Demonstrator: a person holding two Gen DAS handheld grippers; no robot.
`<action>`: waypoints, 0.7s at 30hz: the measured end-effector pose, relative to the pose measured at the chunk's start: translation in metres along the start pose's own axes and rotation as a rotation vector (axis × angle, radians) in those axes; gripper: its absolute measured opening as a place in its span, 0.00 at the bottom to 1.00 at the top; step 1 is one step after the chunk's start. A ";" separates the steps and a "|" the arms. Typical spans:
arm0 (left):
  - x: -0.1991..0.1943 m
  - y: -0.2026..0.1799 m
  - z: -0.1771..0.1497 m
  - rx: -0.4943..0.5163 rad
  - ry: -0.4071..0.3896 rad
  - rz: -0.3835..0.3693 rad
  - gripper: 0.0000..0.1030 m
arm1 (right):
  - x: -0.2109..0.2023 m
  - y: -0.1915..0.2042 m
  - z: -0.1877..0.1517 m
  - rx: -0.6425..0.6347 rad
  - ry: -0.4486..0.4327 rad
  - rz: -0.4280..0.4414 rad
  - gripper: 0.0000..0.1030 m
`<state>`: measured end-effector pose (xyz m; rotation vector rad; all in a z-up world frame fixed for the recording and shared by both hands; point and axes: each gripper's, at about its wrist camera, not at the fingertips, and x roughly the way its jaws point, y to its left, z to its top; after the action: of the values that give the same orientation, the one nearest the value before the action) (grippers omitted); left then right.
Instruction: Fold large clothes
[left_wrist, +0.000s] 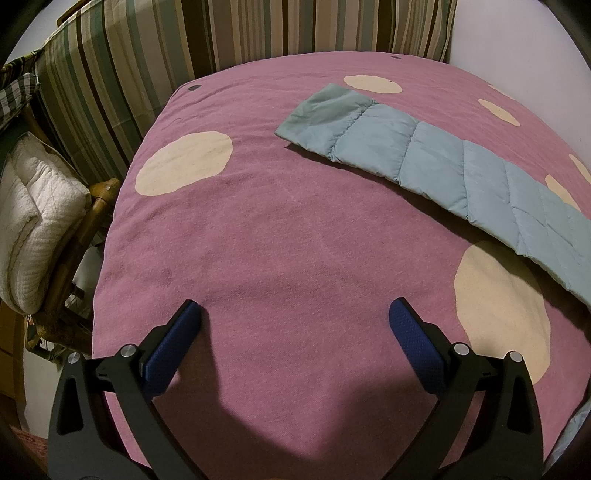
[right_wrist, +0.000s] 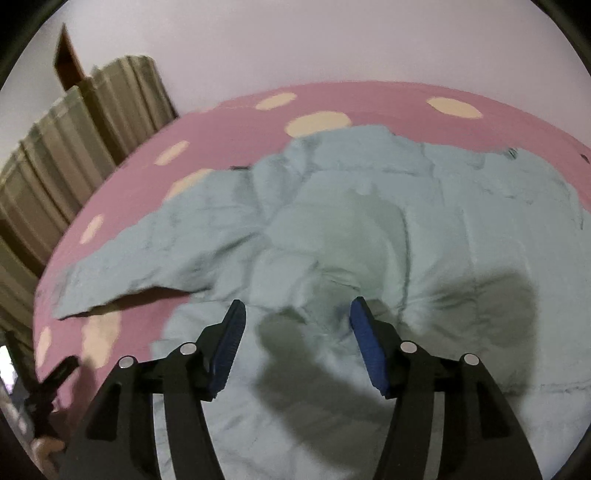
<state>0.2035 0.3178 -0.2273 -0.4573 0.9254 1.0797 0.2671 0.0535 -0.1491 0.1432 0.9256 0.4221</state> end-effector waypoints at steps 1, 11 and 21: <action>0.000 0.000 0.000 0.000 0.000 0.000 0.98 | -0.008 -0.003 0.000 0.012 -0.014 0.009 0.57; 0.000 0.000 0.000 0.001 0.001 0.001 0.98 | -0.100 -0.184 -0.005 0.325 -0.149 -0.269 0.36; 0.000 0.001 0.000 0.001 0.001 0.000 0.98 | -0.053 -0.235 -0.033 0.289 -0.012 -0.452 0.36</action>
<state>0.2028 0.3184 -0.2274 -0.4574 0.9269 1.0792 0.2815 -0.1836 -0.1992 0.1937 0.9712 -0.1329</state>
